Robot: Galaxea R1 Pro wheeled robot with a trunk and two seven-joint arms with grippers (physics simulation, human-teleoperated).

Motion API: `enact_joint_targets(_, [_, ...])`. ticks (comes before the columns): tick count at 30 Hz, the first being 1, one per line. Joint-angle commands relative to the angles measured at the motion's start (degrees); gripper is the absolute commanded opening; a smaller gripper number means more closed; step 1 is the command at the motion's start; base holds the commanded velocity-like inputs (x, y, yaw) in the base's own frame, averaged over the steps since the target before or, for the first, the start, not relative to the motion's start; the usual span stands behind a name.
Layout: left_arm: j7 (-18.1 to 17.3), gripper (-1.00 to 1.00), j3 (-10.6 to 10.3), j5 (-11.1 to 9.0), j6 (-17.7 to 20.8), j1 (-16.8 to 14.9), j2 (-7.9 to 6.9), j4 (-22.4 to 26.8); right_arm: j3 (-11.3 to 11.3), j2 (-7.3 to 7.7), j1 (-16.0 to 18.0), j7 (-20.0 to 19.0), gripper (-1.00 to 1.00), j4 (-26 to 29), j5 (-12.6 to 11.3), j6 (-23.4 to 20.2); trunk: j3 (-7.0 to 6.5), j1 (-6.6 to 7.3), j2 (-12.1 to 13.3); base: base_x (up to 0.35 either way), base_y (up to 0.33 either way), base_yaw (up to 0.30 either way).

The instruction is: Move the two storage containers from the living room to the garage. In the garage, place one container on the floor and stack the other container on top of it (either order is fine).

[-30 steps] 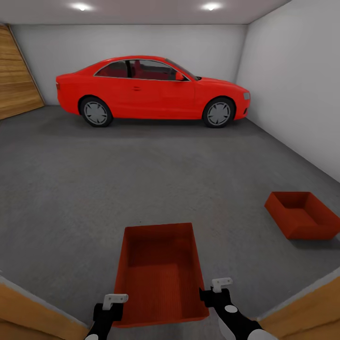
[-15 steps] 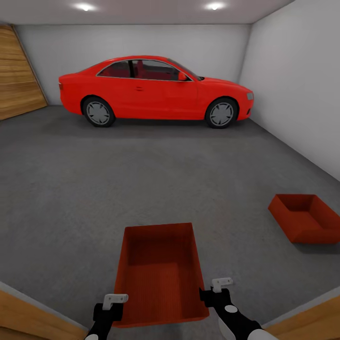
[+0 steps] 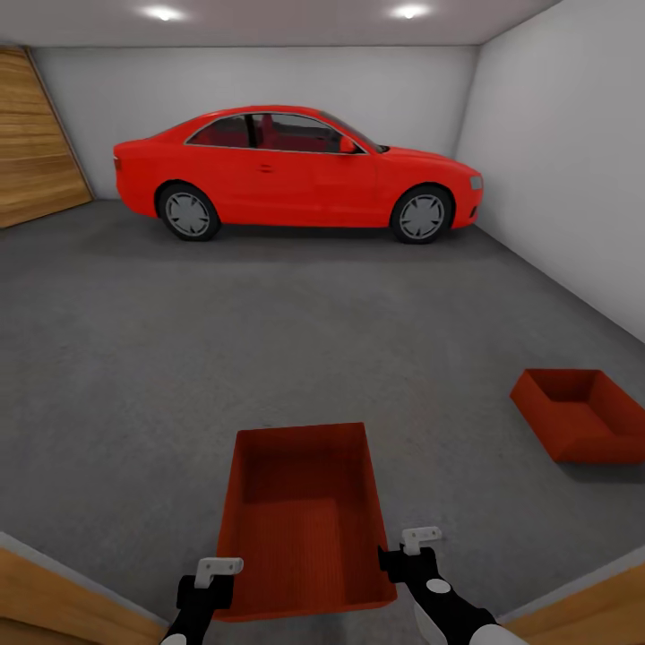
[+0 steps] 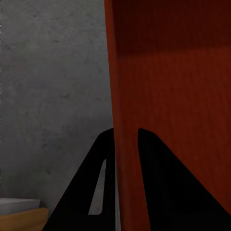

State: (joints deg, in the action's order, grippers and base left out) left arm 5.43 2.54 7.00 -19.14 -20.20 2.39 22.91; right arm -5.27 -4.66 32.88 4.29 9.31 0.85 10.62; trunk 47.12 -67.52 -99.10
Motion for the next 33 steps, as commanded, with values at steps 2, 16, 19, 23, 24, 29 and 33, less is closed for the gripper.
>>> enact_joint_targets(2, [0.72, -1.00, 0.19, 0.56, -0.20, -0.01, -0.02, -0.06, 0.61, 0.18, 0.08, 0.80, -1.00, 0.00, 0.05, 0.19, 0.04, 0.01, -0.02, 0.000, 0.000, 0.035])
enact_joint_targets(16, [0.72, -1.00, 0.19, 0.56, -0.20, -0.01, -0.02, -0.06, 0.61, 0.18, 0.08, 0.80, -1.00, 0.00, 0.07, 0.19, 0.04, 0.01, -0.02, 0.133, 0.000, 0.006])
enact_joint_targets(19, [0.72, -1.00, 0.19, 0.56, -0.20, -0.01, -0.02, -0.06, 0.61, 0.18, 0.08, 0.80, -1.00, 0.00, 0.07, 0.19, 0.04, 0.01, -0.02, 0.240, 0.000, 0.000])
enact_joint_targets(23, [0.72, -1.00, 0.19, 0.56, -0.20, -0.01, -0.02, -0.06, 0.61, 0.17, 0.08, 0.80, -1.00, 0.00, 0.06, 0.19, 0.04, 0.01, -0.02, 0.238, 0.000, 0.000])
enact_joint_targets(24, [0.72, -1.00, 0.19, 0.56, -0.20, -0.01, -0.02, -0.06, 0.61, 0.17, 0.08, 0.80, -1.00, 0.00, 0.07, 0.19, 0.04, 0.01, -0.02, 0.238, 0.000, 0.000])
enact_joint_targets(29, [0.72, -1.00, 0.19, 0.56, -0.20, -0.01, -0.02, -0.06, 0.61, 0.17, 0.08, 0.80, -1.00, 0.00, 0.08, 0.19, 0.04, 0.01, -0.02, 0.238, 0.000, 0.000])
enact_joint_targets(33, [0.72, -1.00, 0.19, 0.56, -0.20, -0.01, -0.02, -0.06, 0.61, 0.18, 0.08, 0.80, -1.00, 0.00, 0.05, 0.19, 0.04, 0.01, -0.02, 0.237, 0.000, 0.000])
